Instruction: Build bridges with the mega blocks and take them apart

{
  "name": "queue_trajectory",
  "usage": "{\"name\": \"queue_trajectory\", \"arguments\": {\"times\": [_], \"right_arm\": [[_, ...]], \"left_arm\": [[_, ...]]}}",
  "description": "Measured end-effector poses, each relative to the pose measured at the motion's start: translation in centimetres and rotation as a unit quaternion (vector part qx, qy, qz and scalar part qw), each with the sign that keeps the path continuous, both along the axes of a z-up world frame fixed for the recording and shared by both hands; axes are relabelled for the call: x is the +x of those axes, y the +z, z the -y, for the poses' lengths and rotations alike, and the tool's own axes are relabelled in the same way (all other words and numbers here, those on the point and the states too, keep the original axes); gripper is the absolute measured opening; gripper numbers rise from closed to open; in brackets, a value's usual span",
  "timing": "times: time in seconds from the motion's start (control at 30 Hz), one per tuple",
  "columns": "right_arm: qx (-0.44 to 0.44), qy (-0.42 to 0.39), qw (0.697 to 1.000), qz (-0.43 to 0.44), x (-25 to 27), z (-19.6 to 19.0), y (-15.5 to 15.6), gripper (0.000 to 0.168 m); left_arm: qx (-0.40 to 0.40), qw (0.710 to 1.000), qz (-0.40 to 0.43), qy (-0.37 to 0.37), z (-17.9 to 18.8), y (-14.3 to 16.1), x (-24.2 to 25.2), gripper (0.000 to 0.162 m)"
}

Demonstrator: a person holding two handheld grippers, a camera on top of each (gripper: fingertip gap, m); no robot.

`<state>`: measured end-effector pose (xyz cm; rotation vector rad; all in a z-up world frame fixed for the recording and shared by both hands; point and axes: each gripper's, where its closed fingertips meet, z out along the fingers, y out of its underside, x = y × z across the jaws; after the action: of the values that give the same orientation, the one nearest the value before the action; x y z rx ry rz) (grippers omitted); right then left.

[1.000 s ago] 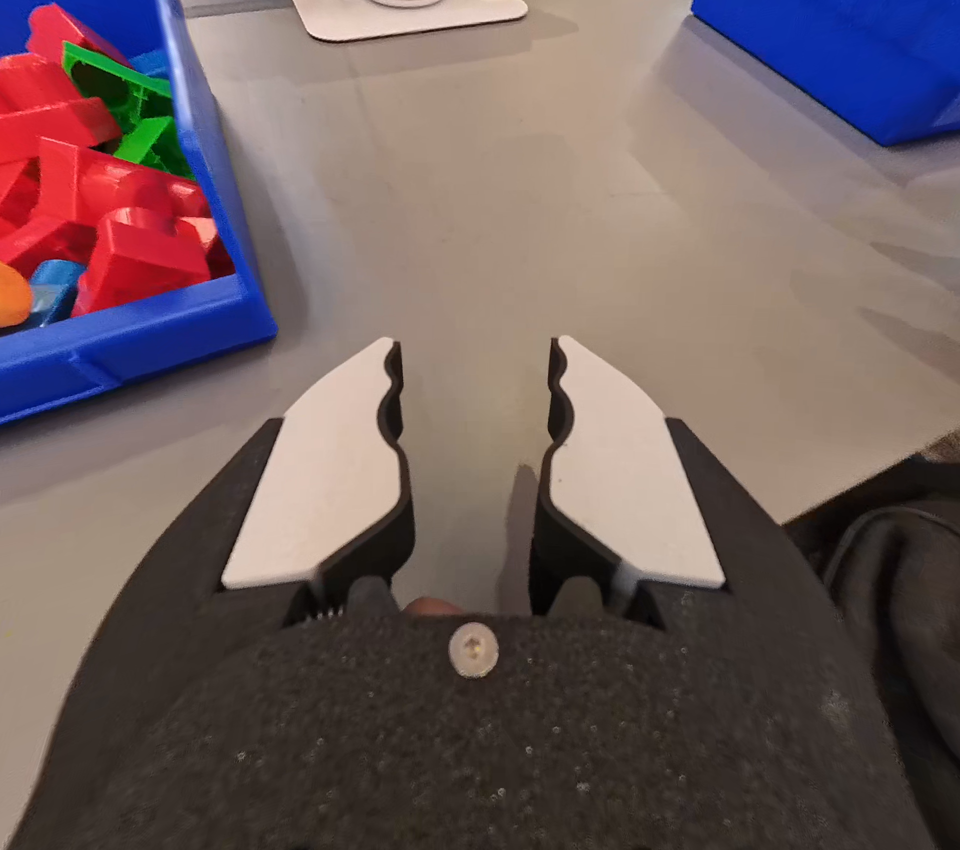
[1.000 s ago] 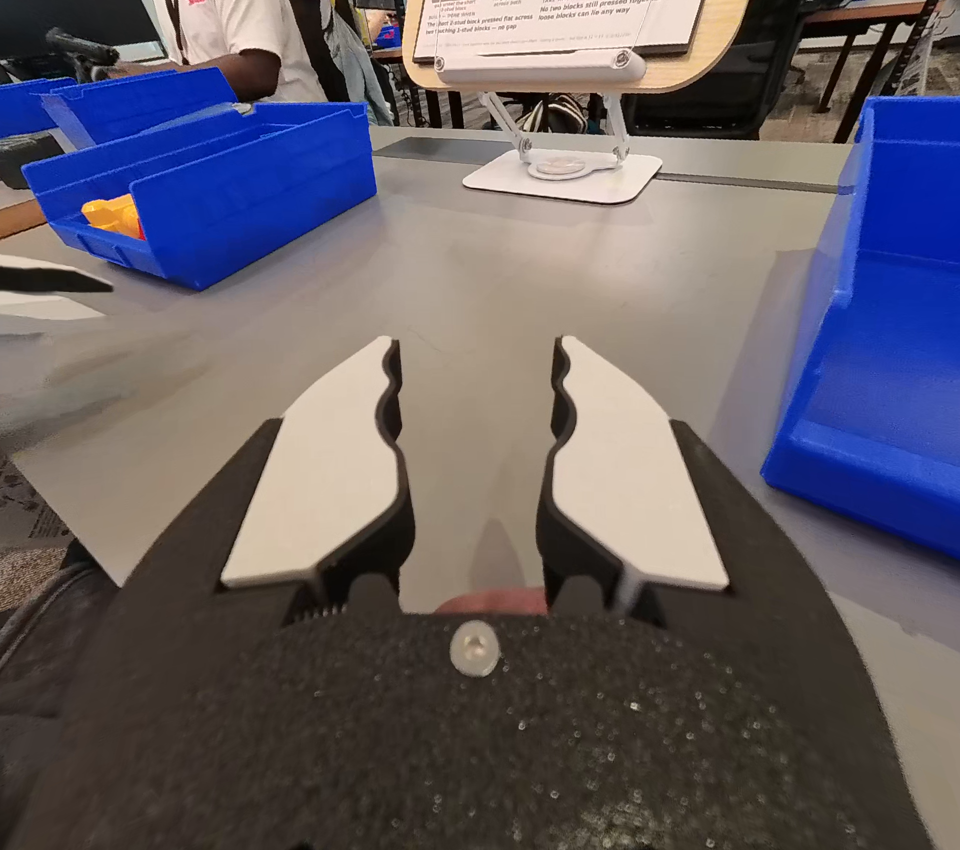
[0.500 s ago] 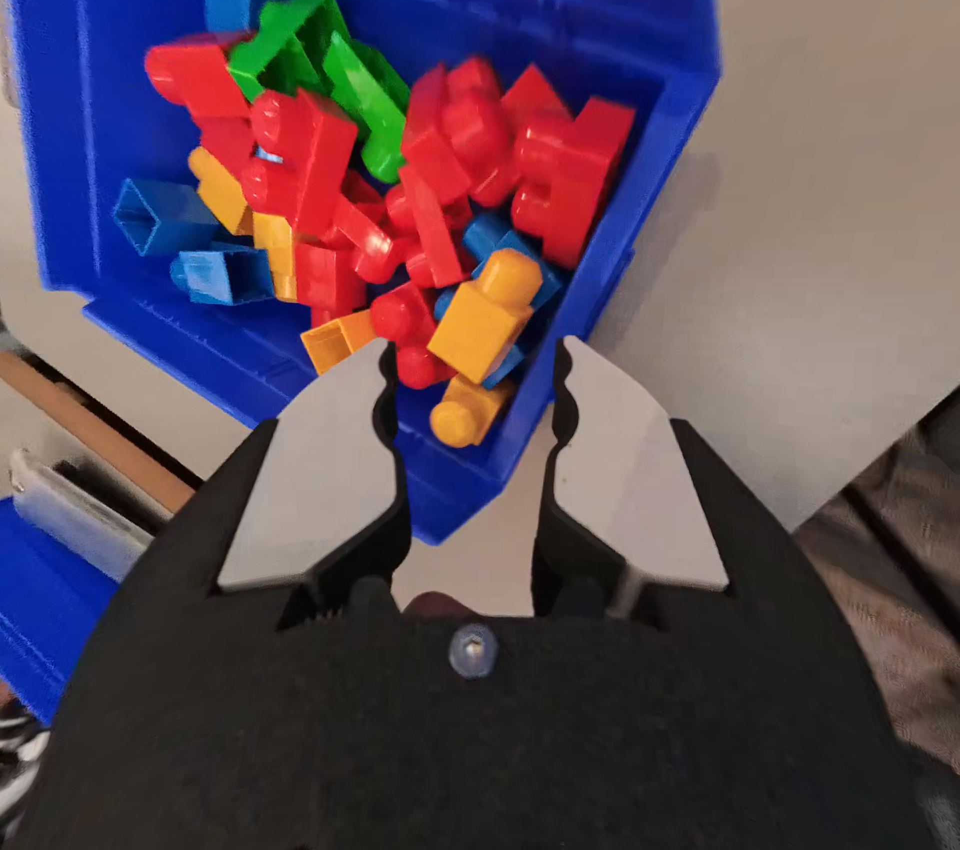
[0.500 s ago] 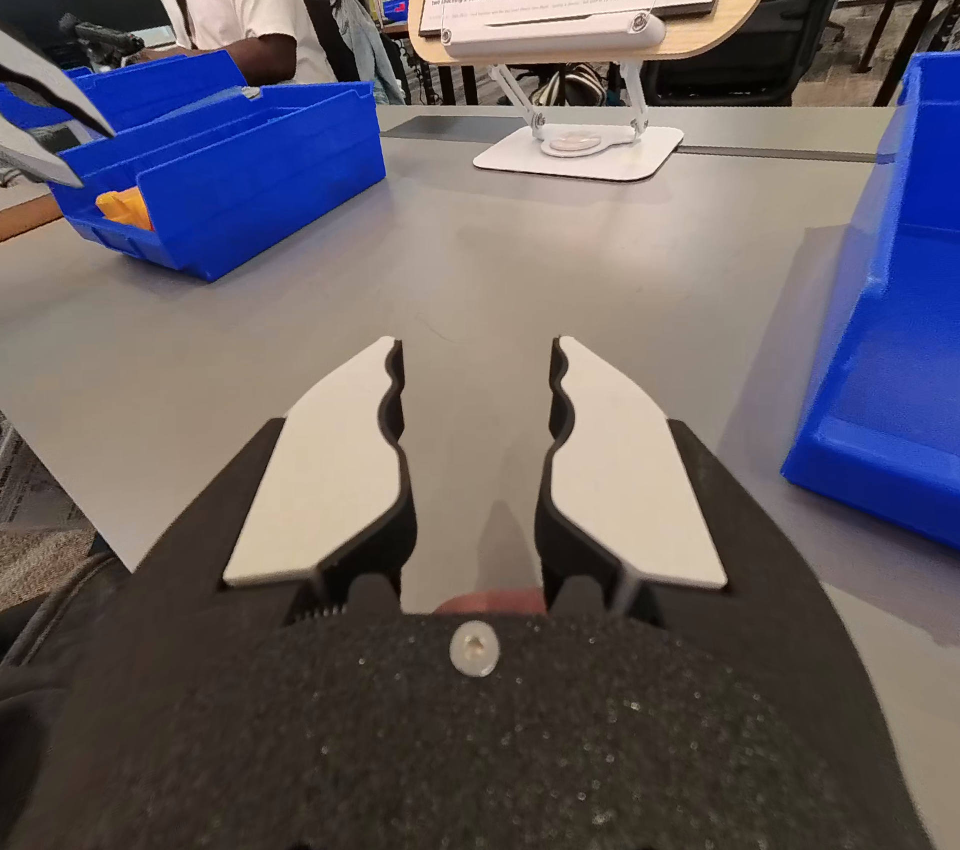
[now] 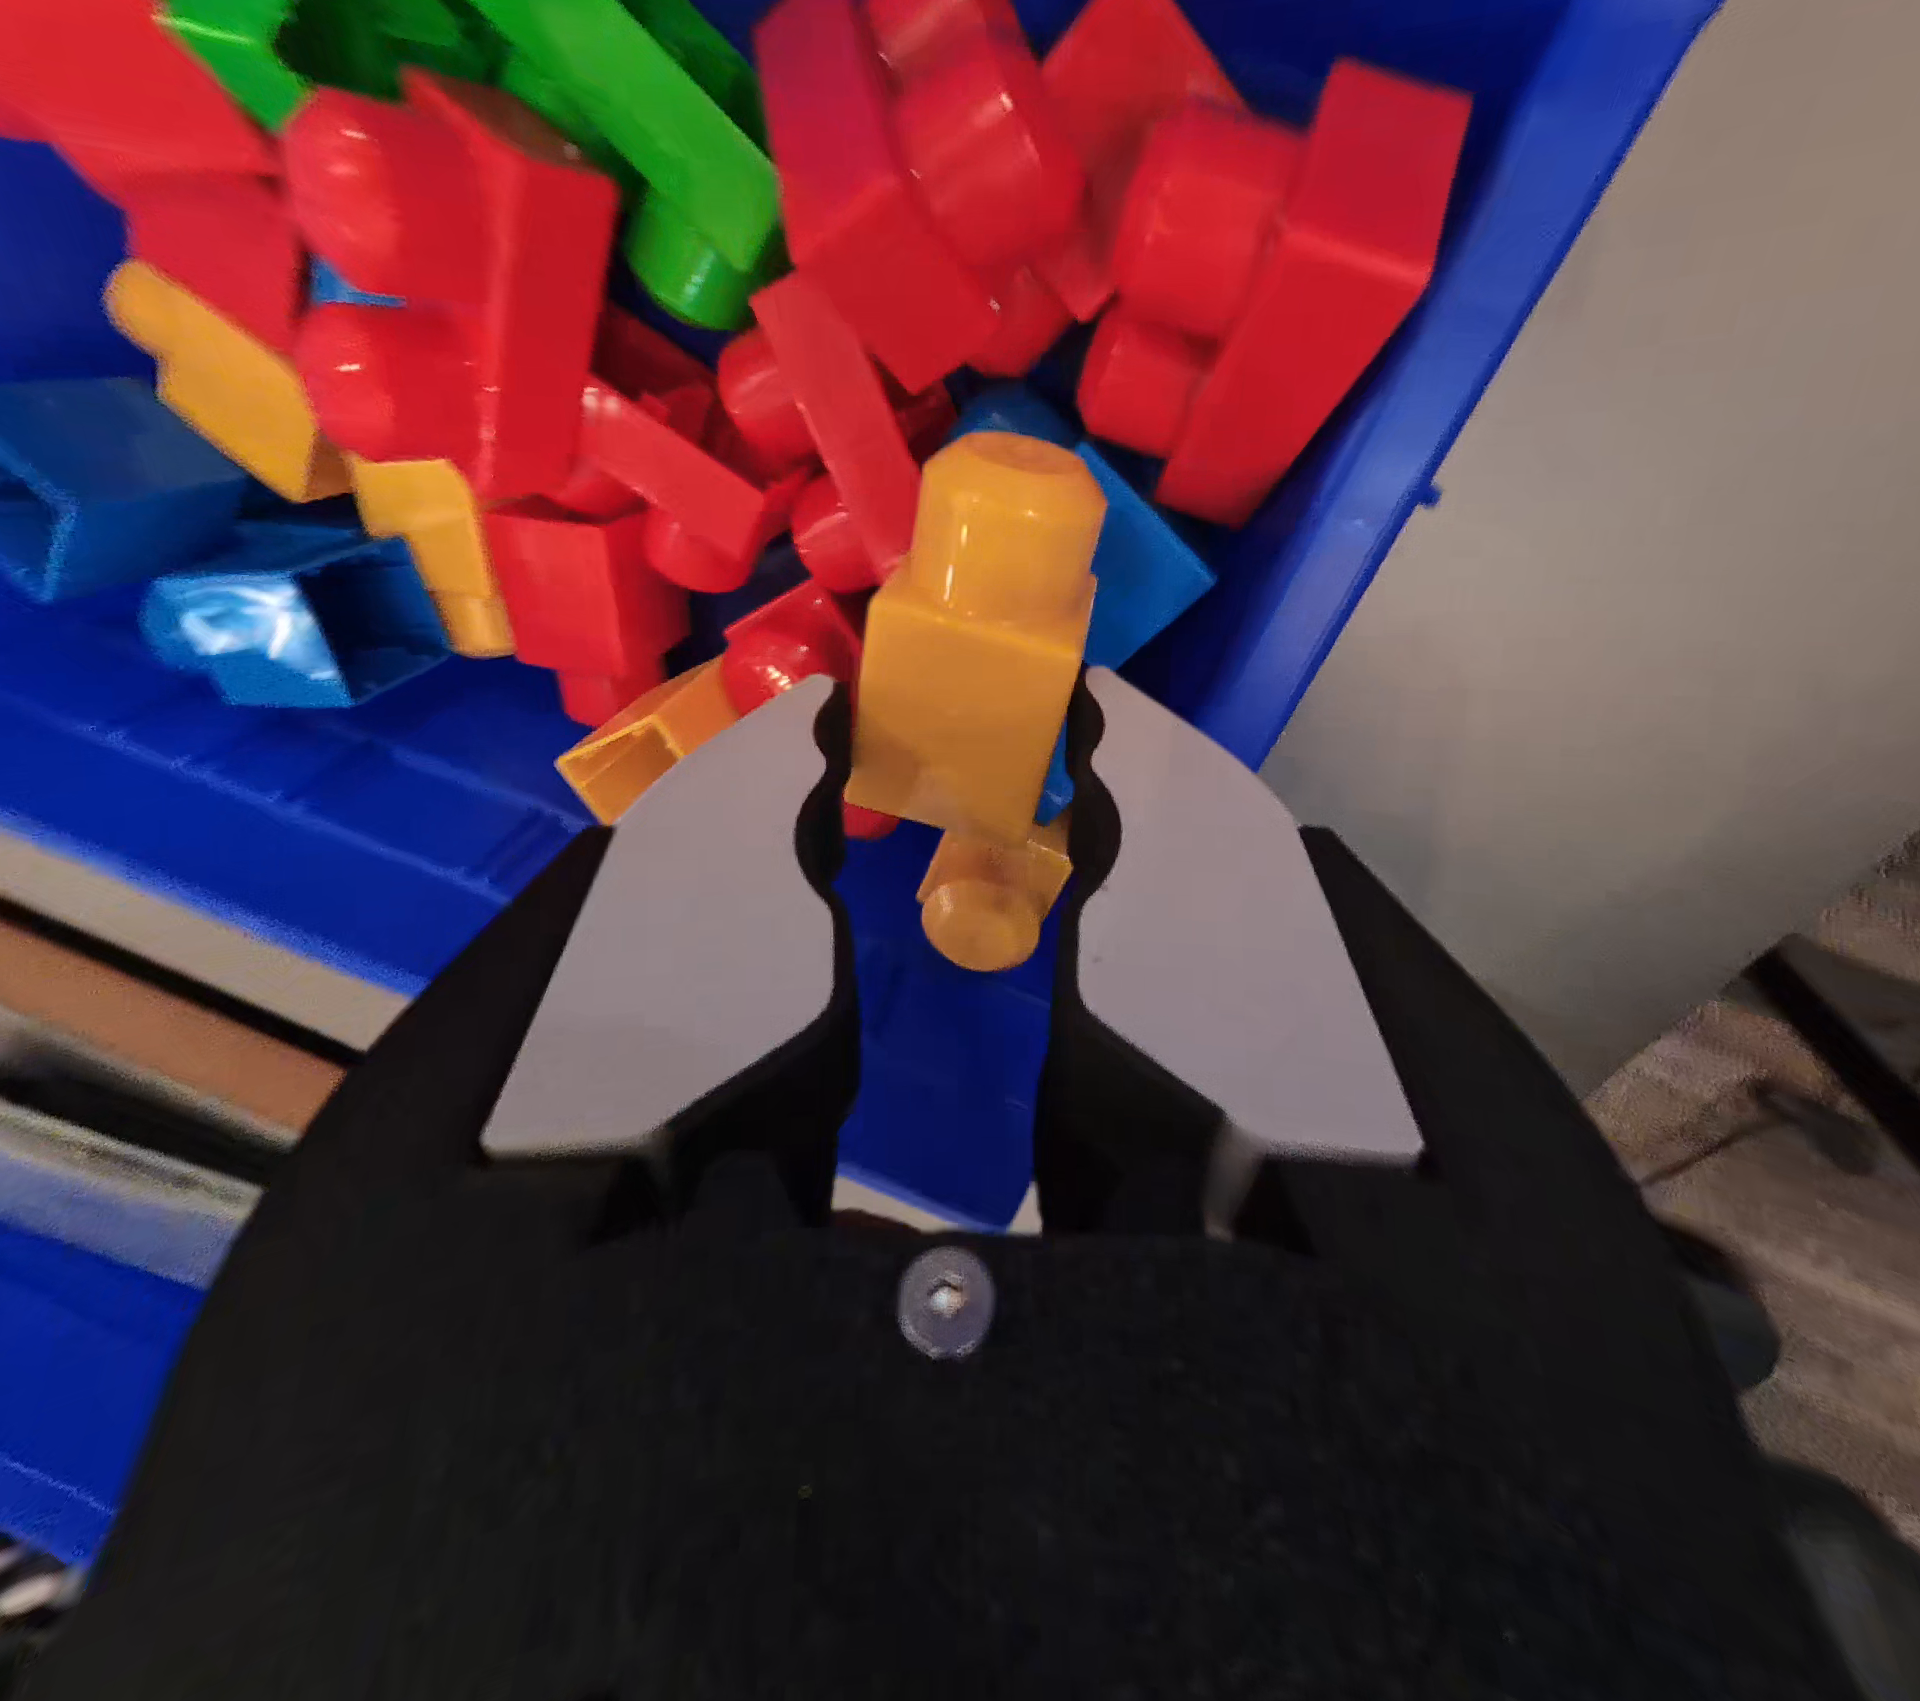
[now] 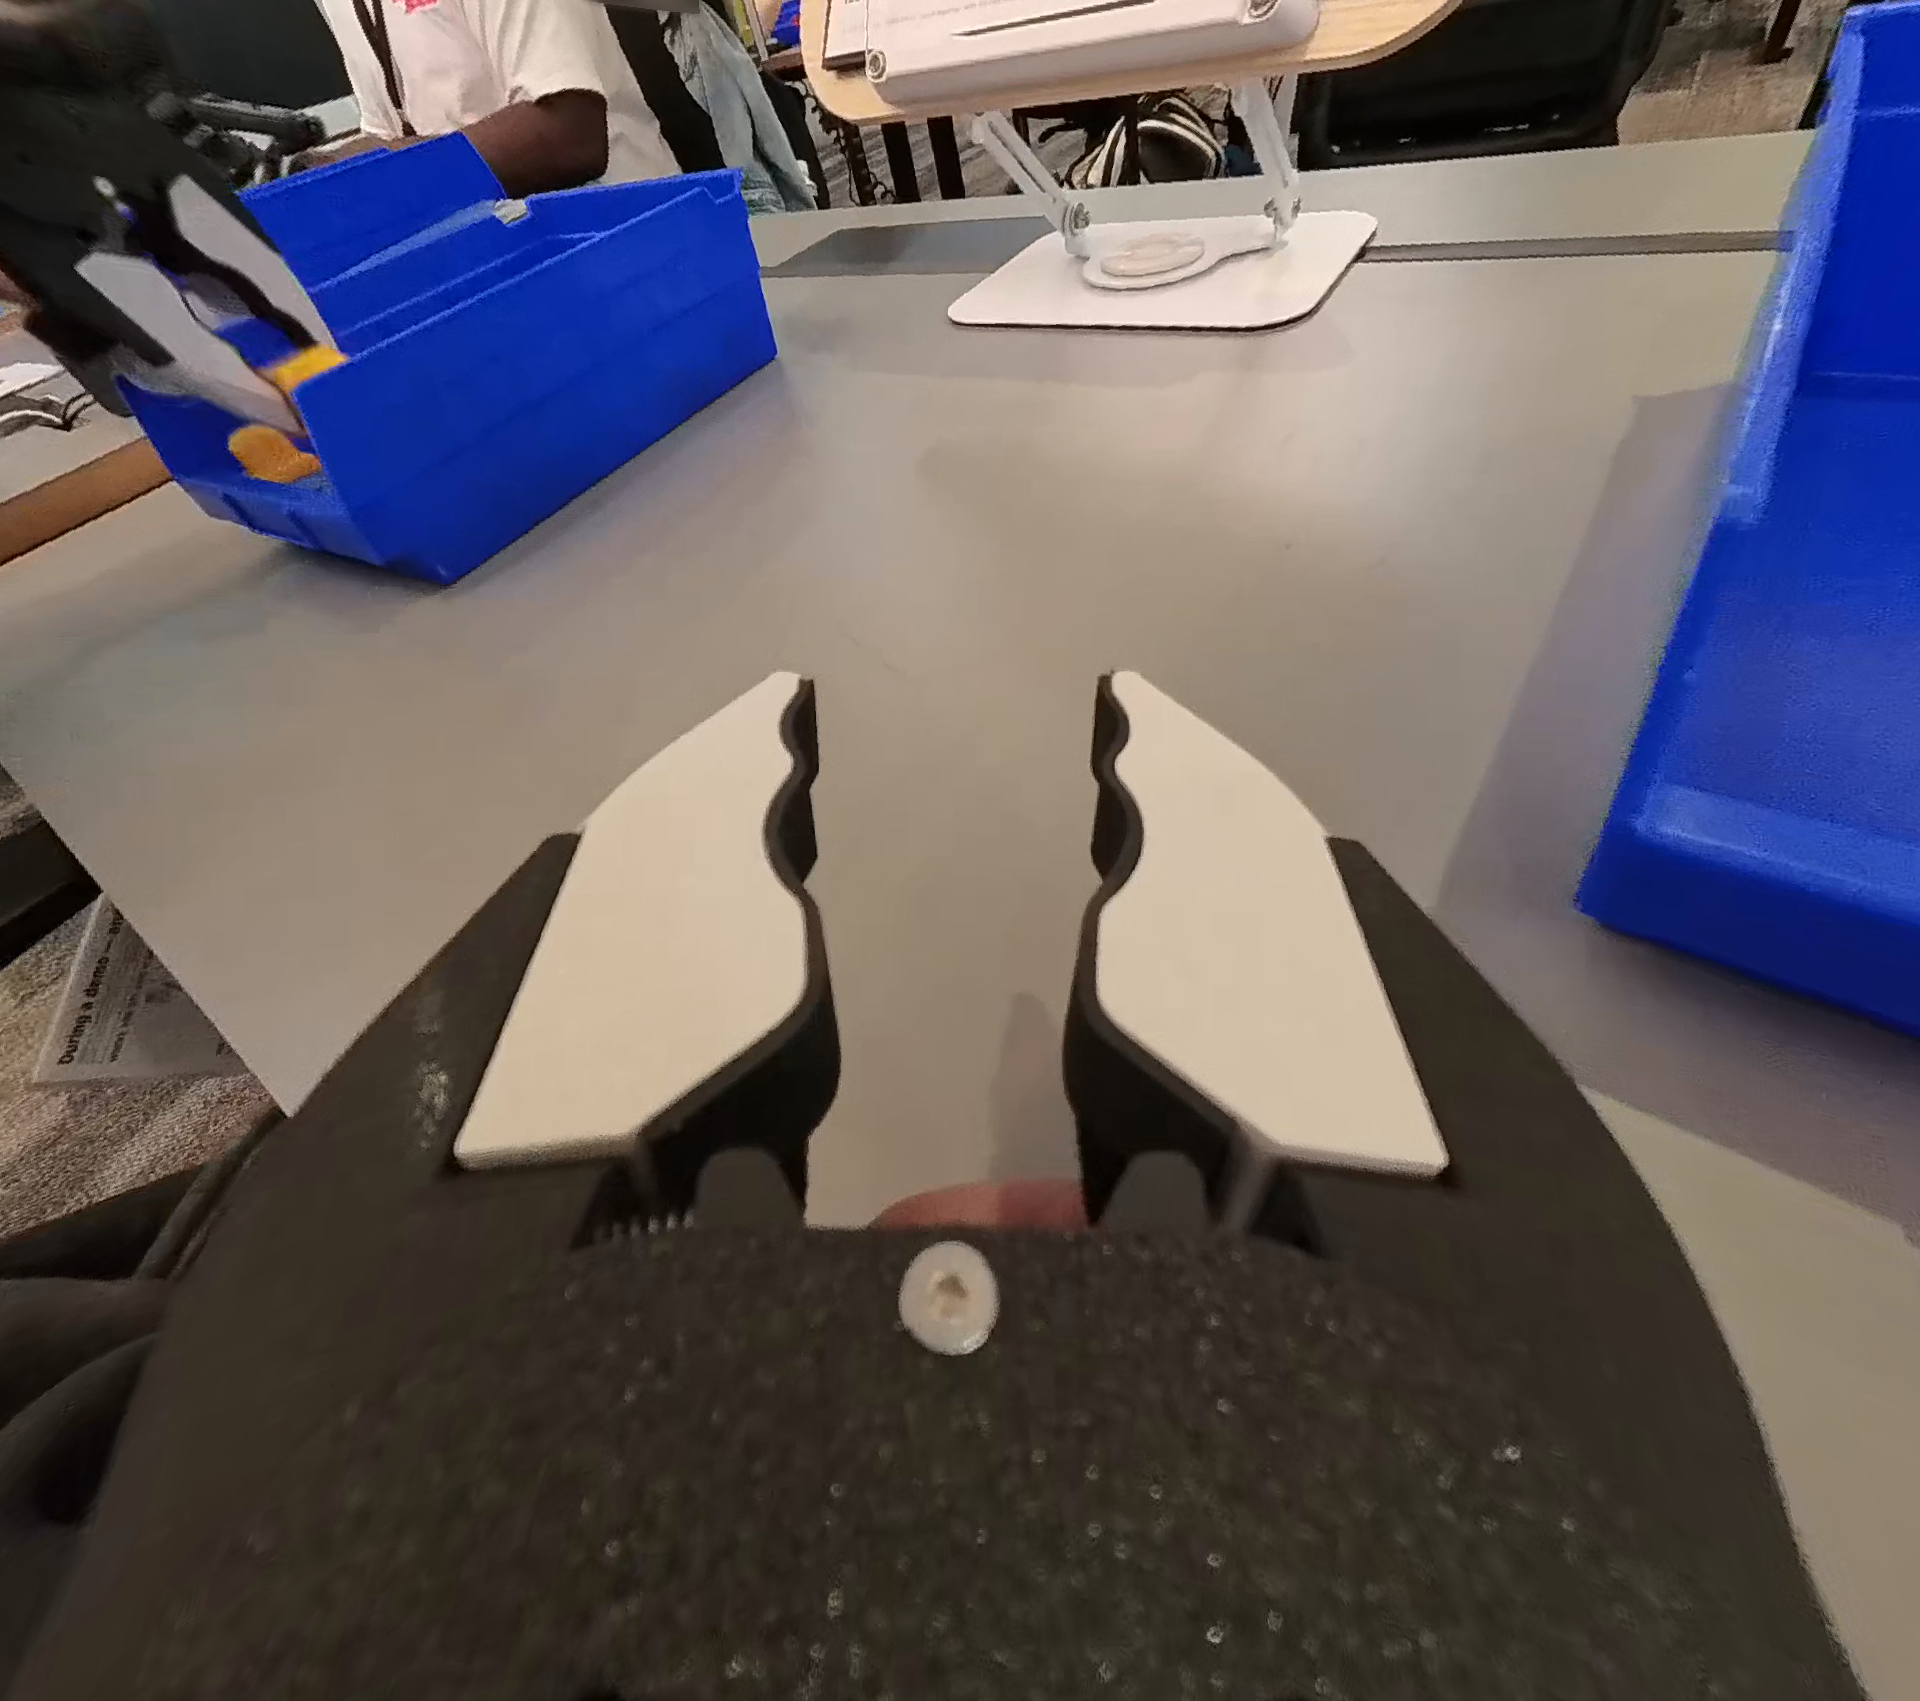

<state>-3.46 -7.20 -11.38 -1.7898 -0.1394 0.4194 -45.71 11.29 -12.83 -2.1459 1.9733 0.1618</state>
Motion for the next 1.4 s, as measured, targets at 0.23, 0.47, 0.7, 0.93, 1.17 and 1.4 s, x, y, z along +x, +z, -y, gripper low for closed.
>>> {"name": "queue_trajectory", "arguments": {"times": [0.23, 0.47, 0.7, 0.93, 1.17, 1.4], "right_arm": [[0.000, 0.020, 1.000, -0.007, -0.8, -0.1, 0.0, 0.050], [0.007, 0.040, 0.999, 0.002, -1.4, 0.0, 0.2, 0.046], [0.013, 0.042, 0.999, -0.003, -1.4, 0.4, 0.4, 0.045], [0.007, 0.039, 0.999, -0.016, -1.1, 0.8, 0.3, 0.044], [0.004, 0.041, 0.999, -0.005, -1.3, 0.9, 0.1, 0.044], [0.005, 0.042, 0.999, -0.008, -1.2, 1.0, 0.2, 0.045]], "left_arm": [[0.027, 0.988, 0.092, 0.118, 2.5, 6.4, 7.6, 0.039], [-0.068, 0.964, 0.142, 0.216, 5.6, 6.8, 19.8, 0.039], [-0.135, 0.936, 0.066, 0.319, 4.2, -2.3, 23.0, 0.039], [-0.143, 0.921, 0.085, 0.351, 2.9, -5.0, 24.9, 0.039], [-0.122, 0.931, 0.075, 0.337, 3.1, -6.6, 25.1, 0.041], [-0.078, 0.939, 0.172, 0.288, 3.9, 2.2, 22.2, 0.061]]}}
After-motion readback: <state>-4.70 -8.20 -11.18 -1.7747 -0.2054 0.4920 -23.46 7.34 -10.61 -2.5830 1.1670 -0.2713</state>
